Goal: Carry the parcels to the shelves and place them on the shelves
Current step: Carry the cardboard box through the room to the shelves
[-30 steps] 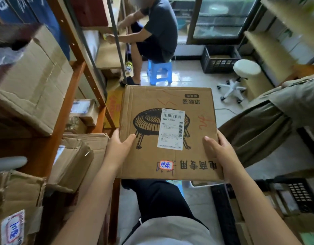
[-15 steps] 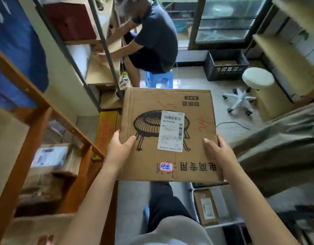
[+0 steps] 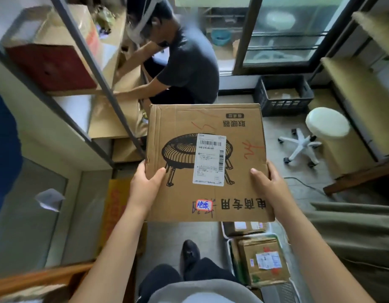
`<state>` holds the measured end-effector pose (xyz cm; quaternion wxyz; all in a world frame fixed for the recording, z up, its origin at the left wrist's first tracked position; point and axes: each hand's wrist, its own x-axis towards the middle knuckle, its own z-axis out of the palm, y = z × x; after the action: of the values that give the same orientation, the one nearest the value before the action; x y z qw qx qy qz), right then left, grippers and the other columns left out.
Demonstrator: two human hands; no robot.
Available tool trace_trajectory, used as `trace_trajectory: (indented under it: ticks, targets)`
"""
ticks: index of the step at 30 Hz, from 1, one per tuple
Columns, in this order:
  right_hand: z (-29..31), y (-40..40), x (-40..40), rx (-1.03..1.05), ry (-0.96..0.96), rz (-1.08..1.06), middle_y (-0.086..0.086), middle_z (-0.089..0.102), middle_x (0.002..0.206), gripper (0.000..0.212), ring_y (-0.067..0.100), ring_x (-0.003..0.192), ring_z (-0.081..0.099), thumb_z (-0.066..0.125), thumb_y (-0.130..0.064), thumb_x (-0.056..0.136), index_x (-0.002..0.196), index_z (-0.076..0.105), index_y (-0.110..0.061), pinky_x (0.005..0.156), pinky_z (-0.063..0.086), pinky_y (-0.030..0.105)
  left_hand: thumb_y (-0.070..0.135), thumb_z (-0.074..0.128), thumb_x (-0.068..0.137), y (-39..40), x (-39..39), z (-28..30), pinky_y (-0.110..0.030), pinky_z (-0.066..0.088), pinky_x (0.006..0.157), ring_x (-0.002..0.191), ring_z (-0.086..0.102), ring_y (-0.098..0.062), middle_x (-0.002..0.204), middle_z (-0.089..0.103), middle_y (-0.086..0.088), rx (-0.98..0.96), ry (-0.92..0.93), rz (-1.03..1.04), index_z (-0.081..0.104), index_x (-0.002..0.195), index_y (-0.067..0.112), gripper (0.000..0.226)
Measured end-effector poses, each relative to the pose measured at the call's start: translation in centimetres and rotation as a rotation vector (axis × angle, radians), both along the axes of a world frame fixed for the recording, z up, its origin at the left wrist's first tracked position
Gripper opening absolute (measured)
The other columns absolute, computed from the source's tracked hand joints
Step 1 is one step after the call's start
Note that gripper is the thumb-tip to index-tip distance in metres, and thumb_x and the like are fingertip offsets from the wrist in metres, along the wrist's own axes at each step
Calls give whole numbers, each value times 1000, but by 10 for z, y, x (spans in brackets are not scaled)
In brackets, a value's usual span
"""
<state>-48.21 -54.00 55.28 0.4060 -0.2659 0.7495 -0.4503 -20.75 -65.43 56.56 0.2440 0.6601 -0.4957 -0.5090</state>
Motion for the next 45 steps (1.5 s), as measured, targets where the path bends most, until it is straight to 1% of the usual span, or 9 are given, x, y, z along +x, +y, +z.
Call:
trace_trajectory:
  ticks: [7,16,22,27,31,33,38,42,45]
  targets:
    - [5,-57,-31,28,6,-96,-12,72,120,30,20,107,71,61,-42,89,103,55,-67,93,57,53,44,57,97,-84,-47,10,-51,51,101,119,58,-24,129,59,3,-12,-32,-128,39,151,26,60]
    - [12,-157,-81,-3,-8,-350,-19,65,107,28,14,104,66,57,-28,99,119,48,-47,84,54,36,34,58,99,-233,-133,5,-40,51,94,110,60,-20,119,61,3,-52,7,-359,46,143,23,47]
    - [20,-204,-107,-30,-78,-542,-6,73,122,52,22,111,70,65,-49,81,131,59,-36,98,56,51,33,56,100,-318,-198,16,-26,43,77,106,55,-15,117,56,6,-99,-10,-558,44,145,20,48]
    - [23,-219,-131,-50,-91,-652,-4,74,119,38,23,108,71,63,-39,93,130,60,-33,96,57,52,30,58,98,-353,-245,18,-18,40,64,88,57,-4,113,62,5,-125,-14,-657,51,136,22,39]
    - [20,-228,-155,-36,-101,-734,-5,72,123,51,22,111,70,65,-51,83,132,58,-36,98,55,52,32,58,98,-371,-287,17,-23,45,71,104,61,-17,122,63,2,-91,0,-722,49,140,22,44]
    - [18,-231,-172,-42,-104,-755,-6,72,122,35,21,110,70,65,-47,87,121,61,-41,98,55,51,33,58,98,-377,-309,15,-30,45,82,109,61,-20,125,63,1,-74,11,-742,49,142,21,46]
    - [11,-237,-232,-25,-111,-819,-6,70,125,37,20,114,67,65,-43,90,126,61,-39,103,52,49,33,59,97,-390,-377,10,-31,44,82,92,61,-11,115,65,3,-50,22,-780,52,136,24,41]
    - [5,-241,-295,-19,-142,-868,-17,69,106,14,18,109,67,63,-34,96,97,58,-47,101,52,45,36,60,95,-402,-447,4,-34,50,82,97,65,-15,115,67,2,-23,16,-808,51,135,29,42]
    - [5,-246,-345,-21,-171,-872,-9,69,122,49,21,117,66,68,-47,87,133,57,-38,105,50,49,38,60,95,-409,-503,2,-38,48,90,105,64,-22,120,66,1,-8,-11,-830,48,138,30,45]
